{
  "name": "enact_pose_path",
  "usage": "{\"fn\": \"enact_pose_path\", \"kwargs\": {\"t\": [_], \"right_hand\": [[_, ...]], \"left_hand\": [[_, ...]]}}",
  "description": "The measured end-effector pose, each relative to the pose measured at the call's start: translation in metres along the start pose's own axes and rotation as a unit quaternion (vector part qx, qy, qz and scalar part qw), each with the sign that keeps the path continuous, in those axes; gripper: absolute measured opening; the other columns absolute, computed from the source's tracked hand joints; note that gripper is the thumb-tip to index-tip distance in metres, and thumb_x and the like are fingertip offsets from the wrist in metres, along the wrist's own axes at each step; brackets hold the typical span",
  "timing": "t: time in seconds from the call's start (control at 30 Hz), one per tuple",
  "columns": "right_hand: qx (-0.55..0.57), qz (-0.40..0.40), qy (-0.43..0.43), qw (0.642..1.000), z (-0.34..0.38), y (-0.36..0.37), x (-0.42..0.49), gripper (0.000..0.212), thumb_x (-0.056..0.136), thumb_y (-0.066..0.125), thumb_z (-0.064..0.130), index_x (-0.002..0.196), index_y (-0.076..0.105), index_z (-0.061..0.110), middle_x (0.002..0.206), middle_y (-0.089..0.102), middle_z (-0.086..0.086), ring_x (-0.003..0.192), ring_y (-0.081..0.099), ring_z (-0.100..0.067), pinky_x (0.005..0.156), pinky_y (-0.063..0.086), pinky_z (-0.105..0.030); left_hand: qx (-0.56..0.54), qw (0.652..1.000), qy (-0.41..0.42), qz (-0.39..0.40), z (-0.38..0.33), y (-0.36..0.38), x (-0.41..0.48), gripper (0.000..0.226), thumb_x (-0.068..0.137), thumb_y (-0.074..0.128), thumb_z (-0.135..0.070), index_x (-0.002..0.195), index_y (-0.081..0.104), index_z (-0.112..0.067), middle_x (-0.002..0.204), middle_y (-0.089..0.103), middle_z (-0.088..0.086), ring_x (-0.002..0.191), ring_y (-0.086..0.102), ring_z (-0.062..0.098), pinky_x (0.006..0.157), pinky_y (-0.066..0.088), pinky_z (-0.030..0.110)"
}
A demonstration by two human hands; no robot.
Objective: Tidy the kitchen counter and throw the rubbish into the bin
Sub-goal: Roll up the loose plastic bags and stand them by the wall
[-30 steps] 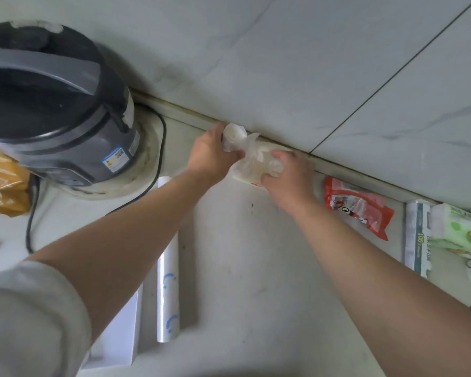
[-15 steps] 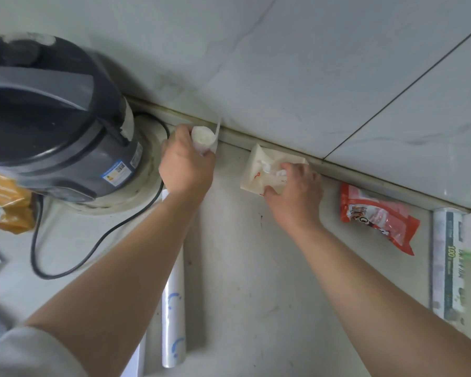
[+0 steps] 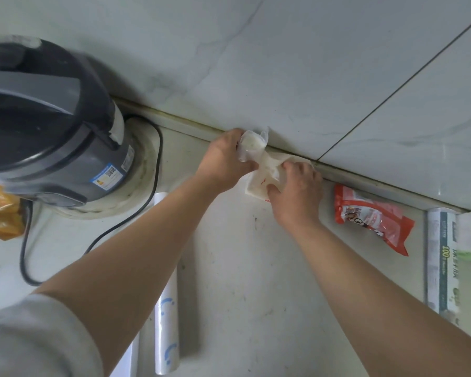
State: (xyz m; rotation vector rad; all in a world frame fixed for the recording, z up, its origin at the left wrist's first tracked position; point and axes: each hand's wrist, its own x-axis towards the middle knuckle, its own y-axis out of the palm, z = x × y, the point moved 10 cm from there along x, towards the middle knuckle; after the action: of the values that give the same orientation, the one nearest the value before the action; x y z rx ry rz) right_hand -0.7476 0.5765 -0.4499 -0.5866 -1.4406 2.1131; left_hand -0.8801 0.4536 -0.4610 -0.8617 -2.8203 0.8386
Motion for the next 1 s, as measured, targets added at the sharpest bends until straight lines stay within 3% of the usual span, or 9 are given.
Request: {"fn": "enact_pose_path", "kwargs": {"t": [0.07, 0.17, 0.23, 0.37, 0.5, 0.67, 0.8, 1.0], "right_hand": [[-0.004, 0.002, 0.012, 1.0, -0.002, 0.001, 0.001, 0.043, 0.084, 0.072, 0.028, 0.122, 0.058, 0.015, 0.129, 0.054, -0.01, 0.123, 0.044, -0.037, 0.093, 0.04, -0.047], [-0.002, 0.006, 0.019, 1.0, -0.001, -0.002, 0.002, 0.041, 0.084, 0.071, 0.028, 0.12, 0.058, 0.015, 0.128, 0.054, -0.009, 0.122, 0.044, -0.036, 0.093, 0.04, -0.046], [0.009, 0.0, 0.028, 1.0, -0.002, -0.005, 0.002, 0.043, 0.082, 0.073, 0.028, 0.12, 0.058, 0.016, 0.127, 0.055, -0.008, 0.12, 0.046, -0.036, 0.093, 0.04, -0.045], [0.025, -0.008, 0.055, 0.998, -0.008, -0.009, 0.002, 0.051, 0.079, 0.075, 0.03, 0.123, 0.056, 0.014, 0.128, 0.056, -0.008, 0.12, 0.047, -0.035, 0.098, 0.04, -0.045], [0.018, -0.029, 0.057, 0.998, -0.012, -0.02, -0.003, 0.051, 0.076, 0.076, 0.027, 0.12, 0.055, 0.011, 0.123, 0.057, -0.01, 0.115, 0.049, -0.036, 0.092, 0.038, -0.043], [0.027, -0.071, 0.044, 0.996, -0.015, -0.034, -0.015, 0.047, 0.081, 0.073, 0.021, 0.125, 0.059, 0.012, 0.126, 0.058, -0.011, 0.116, 0.048, -0.037, 0.092, 0.036, -0.042], [0.023, -0.074, 0.036, 0.996, -0.016, -0.036, -0.018, 0.029, 0.091, 0.065, 0.02, 0.12, 0.066, 0.015, 0.125, 0.059, -0.01, 0.118, 0.047, -0.038, 0.093, 0.036, -0.043], [0.044, -0.123, -0.023, 0.991, 0.018, -0.056, -0.03, 0.032, 0.083, 0.07, 0.012, 0.115, 0.067, 0.007, 0.118, 0.06, -0.017, 0.109, 0.051, -0.042, 0.09, 0.04, -0.047]], "left_hand": [[-0.015, 1.0, -0.008, 0.002, 0.0, 0.0, 0.0, 0.054, 0.071, 0.086, -0.016, 0.118, 0.06, -0.016, 0.106, 0.064, -0.005, 0.094, 0.062, 0.016, 0.066, 0.043, 0.006], [-0.029, 0.999, -0.029, 0.007, 0.003, -0.002, 0.0, 0.064, 0.068, 0.089, -0.018, 0.122, 0.055, -0.02, 0.112, 0.06, -0.007, 0.095, 0.058, 0.011, 0.065, 0.04, 0.002], [-0.022, 0.999, -0.032, 0.012, 0.005, -0.003, -0.002, 0.069, 0.067, 0.091, -0.019, 0.125, 0.052, -0.02, 0.119, 0.059, -0.005, 0.101, 0.057, 0.011, 0.072, 0.041, 0.005], [-0.001, 1.0, -0.028, 0.01, 0.009, -0.01, -0.007, 0.08, 0.067, 0.092, -0.023, 0.135, 0.049, -0.017, 0.131, 0.056, -0.002, 0.118, 0.054, 0.014, 0.095, 0.046, 0.025], [0.012, 1.0, -0.026, -0.011, 0.01, -0.024, -0.018, 0.09, 0.069, 0.091, -0.029, 0.145, 0.044, -0.017, 0.14, 0.051, -0.006, 0.127, 0.048, 0.01, 0.105, 0.042, 0.025], [0.001, 0.996, -0.051, -0.07, 0.023, -0.057, -0.055, 0.084, 0.074, 0.088, -0.033, 0.145, 0.044, -0.019, 0.133, 0.046, -0.014, 0.129, 0.048, 0.009, 0.111, 0.041, 0.03], [-0.023, 0.992, -0.081, -0.095, 0.035, -0.071, -0.091, 0.073, 0.078, 0.086, -0.027, 0.14, 0.048, -0.017, 0.132, 0.051, -0.007, 0.124, 0.051, 0.011, 0.109, 0.045, 0.034], [0.032, 0.99, -0.097, -0.094, 0.049, -0.085, -0.121, 0.058, 0.081, 0.082, -0.019, 0.134, 0.056, -0.015, 0.125, 0.055, 0.0, 0.108, 0.054, 0.013, 0.09, 0.048, 0.027]]}}
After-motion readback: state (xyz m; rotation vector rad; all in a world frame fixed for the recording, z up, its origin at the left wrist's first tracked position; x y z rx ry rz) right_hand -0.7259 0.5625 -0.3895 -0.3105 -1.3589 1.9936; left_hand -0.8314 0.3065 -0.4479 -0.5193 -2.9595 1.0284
